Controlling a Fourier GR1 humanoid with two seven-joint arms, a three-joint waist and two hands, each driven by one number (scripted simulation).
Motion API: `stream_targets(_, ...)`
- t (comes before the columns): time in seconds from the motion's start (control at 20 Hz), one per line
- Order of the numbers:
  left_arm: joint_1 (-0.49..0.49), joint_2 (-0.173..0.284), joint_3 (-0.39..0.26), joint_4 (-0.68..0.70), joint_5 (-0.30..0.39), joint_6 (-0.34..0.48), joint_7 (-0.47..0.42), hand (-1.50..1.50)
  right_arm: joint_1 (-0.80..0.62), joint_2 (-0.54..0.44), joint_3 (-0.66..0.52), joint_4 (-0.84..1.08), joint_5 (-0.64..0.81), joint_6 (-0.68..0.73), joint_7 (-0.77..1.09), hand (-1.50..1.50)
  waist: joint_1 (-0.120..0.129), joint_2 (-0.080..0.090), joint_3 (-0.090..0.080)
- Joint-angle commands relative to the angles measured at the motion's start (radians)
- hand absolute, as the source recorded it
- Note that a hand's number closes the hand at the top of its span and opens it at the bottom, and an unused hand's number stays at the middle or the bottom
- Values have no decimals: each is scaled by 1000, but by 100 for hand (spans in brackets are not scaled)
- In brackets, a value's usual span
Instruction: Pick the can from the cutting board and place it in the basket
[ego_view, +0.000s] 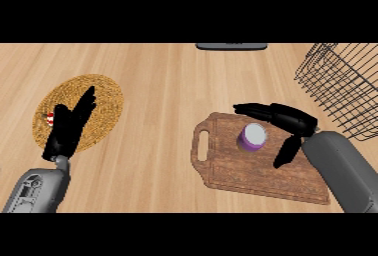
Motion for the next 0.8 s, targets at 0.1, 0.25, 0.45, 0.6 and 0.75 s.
stream_targets(0.1,50,-22,-2,-77,-15,-10,17,0,8,61,-1,52,59,11,-37,-150,3,-1,0)
stream_targets(0.25,27,-14,25,-62,-22,-19,32,0,14,63,-31,29,62,38,-25,-150,0,-1,0)
stream_targets(0.45,15,-28,22,-95,-31,-23,77,0,-27,106,-49,148,102,-15,-79,-150,5,0,0)
stream_targets(0.6,4,-25,50,-54,-22,-42,43,0,-15,73,-50,96,120,14,-102,150,-1,-1,0)
stream_targets(0.75,43,-35,27,-113,-24,-47,88,0,-14,126,-29,94,179,-159,-103,150,3,-1,0)
